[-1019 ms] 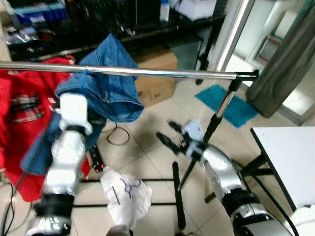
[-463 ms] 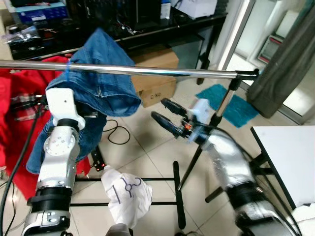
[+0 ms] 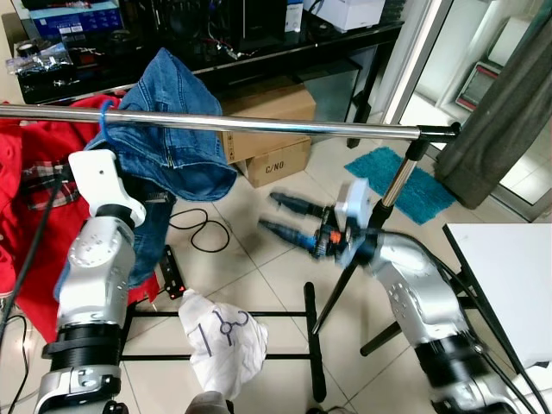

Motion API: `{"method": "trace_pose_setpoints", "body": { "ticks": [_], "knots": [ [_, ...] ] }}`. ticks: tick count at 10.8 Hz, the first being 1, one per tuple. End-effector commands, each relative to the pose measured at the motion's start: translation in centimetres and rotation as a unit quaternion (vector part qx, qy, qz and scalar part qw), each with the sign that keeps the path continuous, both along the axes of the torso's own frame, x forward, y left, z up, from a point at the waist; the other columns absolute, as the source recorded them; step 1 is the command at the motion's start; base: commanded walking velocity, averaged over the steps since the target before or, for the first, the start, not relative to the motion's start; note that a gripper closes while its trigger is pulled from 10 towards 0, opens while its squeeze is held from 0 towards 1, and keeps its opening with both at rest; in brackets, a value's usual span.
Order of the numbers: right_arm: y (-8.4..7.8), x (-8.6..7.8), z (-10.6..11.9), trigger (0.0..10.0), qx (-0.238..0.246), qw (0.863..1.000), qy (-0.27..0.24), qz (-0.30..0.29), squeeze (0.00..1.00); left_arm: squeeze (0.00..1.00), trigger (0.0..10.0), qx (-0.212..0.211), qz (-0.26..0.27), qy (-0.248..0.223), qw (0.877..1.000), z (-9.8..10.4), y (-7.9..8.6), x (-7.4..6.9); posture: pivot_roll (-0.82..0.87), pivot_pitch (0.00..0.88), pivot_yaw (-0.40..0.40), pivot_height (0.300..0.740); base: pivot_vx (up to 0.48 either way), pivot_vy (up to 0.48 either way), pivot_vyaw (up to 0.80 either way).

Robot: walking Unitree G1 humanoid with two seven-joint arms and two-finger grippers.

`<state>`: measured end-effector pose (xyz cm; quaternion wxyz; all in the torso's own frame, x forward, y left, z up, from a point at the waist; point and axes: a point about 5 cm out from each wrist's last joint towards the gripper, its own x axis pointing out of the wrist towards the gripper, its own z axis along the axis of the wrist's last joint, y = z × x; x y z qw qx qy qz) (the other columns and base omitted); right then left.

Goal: Hang hanger

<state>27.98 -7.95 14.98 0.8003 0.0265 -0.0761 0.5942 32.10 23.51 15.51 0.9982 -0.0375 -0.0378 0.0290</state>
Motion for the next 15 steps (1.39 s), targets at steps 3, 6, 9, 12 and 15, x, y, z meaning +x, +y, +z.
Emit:
{"method": "trace_pose_setpoints", "body": {
  "ticks": [3,6,9,12,15],
  "knots": [
    [-0.6,-0.4,0.9,10.0,-0.003,1.0,-0.005,0.018,0.0,0.0,10.0,0.007,-0.034,-0.016,0.999,2.4,-0.4,0.0,0.17,0.0,-0.04,0.74,0.0,0.0,0.0],
    [-0.7,-0.5,1.0,10.0,-0.004,1.0,-0.003,0.015,0.0,0.0,10.0,-0.062,-0.001,0.003,0.998,3.4,0.8,-0.3,0.18,0.0,-0.043,0.74,0.0,0.0,0.0],
    [-0.6,-0.5,1.5,10.0,-0.001,1.0,-0.005,0.015,0.0,0.0,10.0,-0.06,-0.006,0.026,0.998,3.4,0.7,-0.6,0.18,0.0,-0.043,0.74,0.0,0.0,0.0],
    [-0.5,-0.9,2.0,10.0,0.005,1.0,-0.011,0.028,0.0,0.0,10.0,-0.057,-0.003,0.074,0.996,3.3,1.5,-0.8,0.17,0.0,-0.038,0.74,0.0,0.0,0.0],
    [-0.5,-1.0,2.2,10.0,0.009,1.0,-0.009,0.022,0.0,0.0,10.0,-0.057,0.008,0.108,0.993,3.3,2.3,-1.1,0.17,0.0,-0.033,0.74,0.0,0.0,0.0]
  ]
}}
